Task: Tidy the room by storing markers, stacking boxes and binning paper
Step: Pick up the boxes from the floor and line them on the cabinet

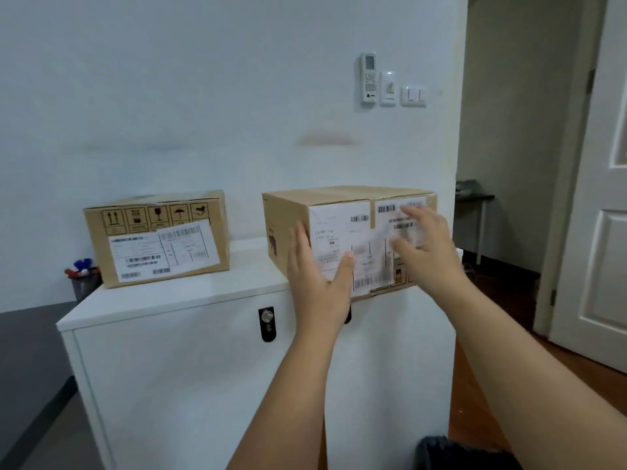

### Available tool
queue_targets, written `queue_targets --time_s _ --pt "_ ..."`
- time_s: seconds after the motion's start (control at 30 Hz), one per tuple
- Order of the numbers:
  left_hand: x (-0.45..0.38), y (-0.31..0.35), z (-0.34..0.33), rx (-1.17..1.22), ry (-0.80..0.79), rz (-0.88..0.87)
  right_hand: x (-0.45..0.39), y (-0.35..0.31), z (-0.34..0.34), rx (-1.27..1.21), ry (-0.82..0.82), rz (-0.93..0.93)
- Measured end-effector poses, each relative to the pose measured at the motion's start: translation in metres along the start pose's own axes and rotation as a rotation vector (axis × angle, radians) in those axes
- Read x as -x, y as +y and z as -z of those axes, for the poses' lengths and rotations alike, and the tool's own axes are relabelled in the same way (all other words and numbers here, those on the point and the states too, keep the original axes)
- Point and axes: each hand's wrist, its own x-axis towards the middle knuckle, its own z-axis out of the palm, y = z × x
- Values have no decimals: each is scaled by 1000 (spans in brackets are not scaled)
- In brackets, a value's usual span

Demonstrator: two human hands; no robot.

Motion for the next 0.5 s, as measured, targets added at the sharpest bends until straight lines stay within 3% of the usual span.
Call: queue_targets --time_s 0.07,0.17,0.5 --pt "-5 -5 3 -75 23 14 -14 15 4 -74 89 -234" --pt "-10 -16 9 -63 35 13 -22 39 2 -306 -13 -424" --pt "-43 -58 45 -264 256 105 -58 67 -60 -101 -222 -254"
